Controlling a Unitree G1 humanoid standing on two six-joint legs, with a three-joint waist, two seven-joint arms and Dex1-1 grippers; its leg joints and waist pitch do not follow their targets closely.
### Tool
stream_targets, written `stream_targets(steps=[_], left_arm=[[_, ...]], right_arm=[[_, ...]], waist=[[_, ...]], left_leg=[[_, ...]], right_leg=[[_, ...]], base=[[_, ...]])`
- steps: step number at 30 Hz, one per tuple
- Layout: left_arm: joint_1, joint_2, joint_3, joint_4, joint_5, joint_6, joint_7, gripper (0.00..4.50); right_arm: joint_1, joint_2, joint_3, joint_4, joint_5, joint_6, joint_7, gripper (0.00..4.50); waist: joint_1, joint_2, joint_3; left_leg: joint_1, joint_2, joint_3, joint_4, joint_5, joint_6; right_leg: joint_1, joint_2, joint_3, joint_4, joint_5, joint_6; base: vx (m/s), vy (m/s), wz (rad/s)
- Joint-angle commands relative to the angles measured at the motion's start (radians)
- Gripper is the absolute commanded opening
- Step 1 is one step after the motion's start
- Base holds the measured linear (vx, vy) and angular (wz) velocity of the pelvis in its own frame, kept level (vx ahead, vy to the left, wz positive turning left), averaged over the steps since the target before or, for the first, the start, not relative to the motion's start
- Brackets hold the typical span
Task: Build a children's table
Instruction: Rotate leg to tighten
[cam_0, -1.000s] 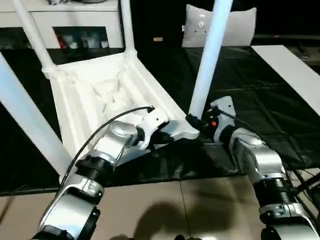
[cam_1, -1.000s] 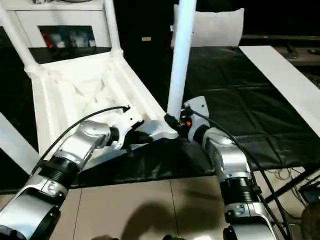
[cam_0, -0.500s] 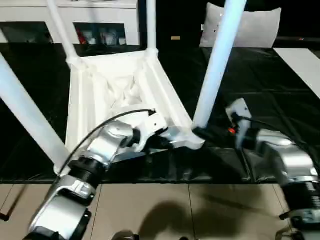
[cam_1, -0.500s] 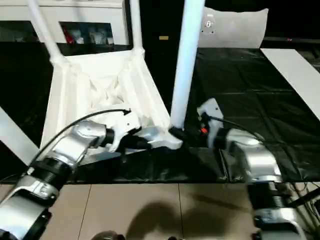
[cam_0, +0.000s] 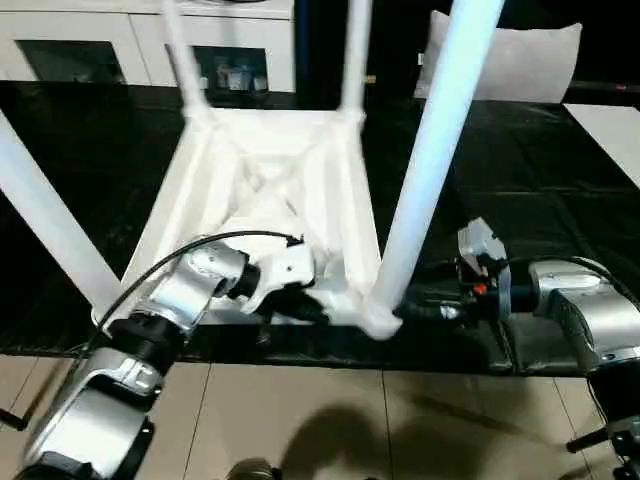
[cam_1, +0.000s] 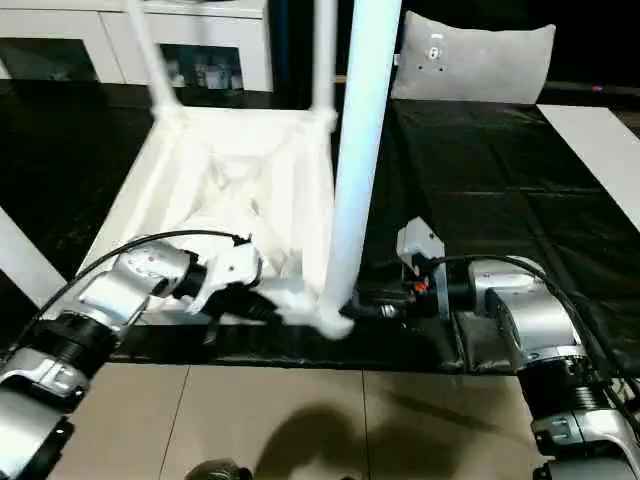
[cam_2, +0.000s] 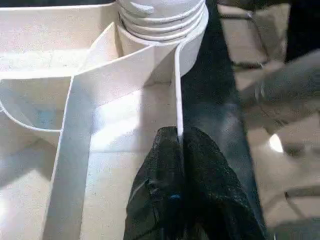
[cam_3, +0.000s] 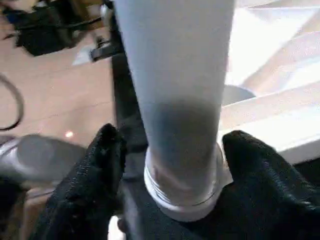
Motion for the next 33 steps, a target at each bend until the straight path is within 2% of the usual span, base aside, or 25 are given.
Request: stream_targets(steps=[1, 2, 4, 11, 18, 22, 24, 25, 26, 27, 28, 29, 31, 32, 33], left_arm=[[0.015, -0.002, -0.058, -0.016, 0.019, -0.033, -0.059, 0.0], [0.015, -0.001, -0.058, -0.015, 0.018, -0.039, -0.064, 0.0], [0.017, 0.004, -0.06, -0.031, 0.013, -0.04, -0.078, 0.0], [0.013, 0.003, -0.061, -0.025, 0.008, -0.055, -0.094, 0.0], [0.024, -0.01, -0.04, -0.033, -0.024, -0.02, -0.103, 0.0], [0.015, -0.051, 0.002, -0.024, -0.031, 0.076, 0.0, 0.0], [0.005, -0.082, 0.032, -0.032, -0.036, 0.16, 0.078, 0.0], [0.005, -0.082, 0.032, -0.032, -0.036, 0.16, 0.078, 0.0], [-0.001, -0.1, 0.043, -0.035, -0.032, 0.202, 0.131, 0.0], [-0.004, -0.106, 0.046, -0.036, -0.031, 0.217, 0.147, 0.0], [-0.017, -0.139, 0.068, -0.031, -0.032, 0.266, 0.225, 0.0], [-0.02, -0.15, 0.075, -0.03, -0.033, 0.277, 0.243, 0.0], [-0.028, -0.179, 0.094, -0.024, -0.038, 0.305, 0.294, 0.0], [-0.031, -0.23, 0.122, -0.033, -0.044, 0.35, 0.373, 0.0], [-0.03, -0.244, 0.13, -0.039, -0.046, 0.364, 0.396, 0.0]], right_arm=[[-0.02, -0.001, 0.013, 0.014, 0.005, -0.009, 0.021, 2.81], [-0.022, 0.001, 0.016, 0.018, 0.004, -0.013, 0.026, 2.73], [-0.028, 0.008, 0.024, 0.027, 0.006, -0.019, 0.037, 2.61], [-0.032, 0.024, 0.04, 0.022, 0.029, 0.008, 0.082, 1.98], [-0.009, 0.021, 0.026, -0.013, 0.078, 0.077, 0.102, 1.93], [0.011, 0.056, -0.016, -0.029, 0.079, 0.116, -0.019, 1.93], [0.01, 0.104, -0.031, -0.012, 0.021, 0.121, -0.186, 1.93], [0.01, 0.104, -0.031, -0.012, 0.021, 0.121, -0.186, 1.93], [0.006, 0.144, -0.047, -0.001, -0.001, 0.127, -0.288, 1.93], [0.005, 0.156, -0.053, 0.001, -0.005, 0.132, -0.319, 1.93], [-0.005, 0.205, -0.074, 0.009, -0.025, 0.159, -0.442, 1.93], [-0.009, 0.217, -0.078, 0.012, -0.034, 0.16, -0.476, 1.93], [-0.021, 0.254, -0.091, 0.028, -0.057, 0.171, -0.578, 1.93], [-0.041, 0.319, -0.132, 0.047, -0.069, 0.202, -0.733, 1.93], [-0.043, 0.338, -0.143, 0.047, -0.069, 0.211, -0.769, 1.93]], waist=[[-0.006, -0.004, -0.092], [-0.002, -0.005, -0.092], [0.0, -0.006, -0.091], [-0.001, -0.007, -0.092], [-0.002, -0.006, -0.09], [-0.003, -0.006, -0.085], [-0.009, -0.006, -0.081], [-0.014, -0.008, -0.078], [-0.025, -0.011, -0.075], [-0.033, -0.01, -0.074], [-0.045, -0.01, -0.074], [-0.058, -0.007, -0.074], [-0.077, -0.008, -0.075], [-0.084, -0.004, -0.074], [-0.09, -0.005, -0.074]], left_leg=[[0.012, 0.094, -0.046, -0.061, -0.087, 0.078], [0.015, 0.094, -0.045, -0.061, -0.092, 0.075], [0.013, 0.094, -0.045, -0.062, -0.096, 0.072], [0.011, 0.095, -0.047, -0.061, -0.077, 0.075], [0.013, 0.096, -0.046, -0.063, -0.087, 0.071], [0.014, 0.096, -0.047, -0.065, -0.091, 0.067], [0.018, 0.095, -0.048, -0.067, -0.109, 0.05], [0.019, 0.086, -0.046, -0.067, -0.127, 0.037], [0.016, 0.077, -0.044, -0.066, -0.133, 0.028], [0.013, 0.078, -0.047, -0.067, -0.133, 0.026], [0.015, 0.077, -0.05, -0.066, -0.147, 0.025], [0.015, 0.083, -0.053, -0.068, -0.15, 0.025], [0.011, 0.082, -0.055, -0.067, -0.153, 0.029], [0.014, 0.079, -0.053, -0.066, -0.151, 0.03], [0.012, 0.08, -0.053, -0.066, -0.145, 0.03]], right_leg=[[0.062, -0.126, 0.097, -0.079, -0.295, 0.026], [0.062, -0.126, 0.098, -0.081, -0.303, 0.026], [0.063, -0.128, 0.098, -0.079, -0.307, 0.026], [0.064, -0.126, 0.099, -0.075, -0.287, 0.032], [0.063, -0.127, 0.099, -0.079, -0.302, 0.028], [0.062, -0.127, 0.098, -0.082, -0.311, 0.03], [0.06, -0.128, 0.095, -0.091, -0.352, 0.032], [0.06, -0.128, 0.091, -0.101, -0.401, 0.049], [0.066, -0.127, 0.084, -0.109, -0.442, 0.071], [0.067, -0.126, 0.082, -0.11, -0.452, 0.079], [0.067, -0.123, 0.077, -0.118, -0.468, 0.097], [0.067, -0.124, 0.075, -0.118, -0.451, 0.094], [0.069, -0.124, 0.075, -0.117, -0.434, 0.09], [0.065, -0.125, 0.078, -0.118, -0.423, 0.08], [0.066, -0.124, 0.079, -0.116, -0.412, 0.069]], base=[[0.0, 0.0, 0.0], [0.0, 0.0, 0.0], [0.0, 0.0, 0.0], [0.0, 0.0, 0.0], [0.0, 0.0, 0.0], [0.0, 0.0, 0.0], [0.0, 0.0, 0.0], [0.0, 0.0, 0.0], [0.0, 0.0, 0.0], [0.0, 0.0, 0.0], [0.0, 0.0, 0.0], [0.0, 0.0, 0.0], [0.0, 0.0, 0.0], [0.0, 0.0, 0.0], [0.0, 0.0, 0.0]])
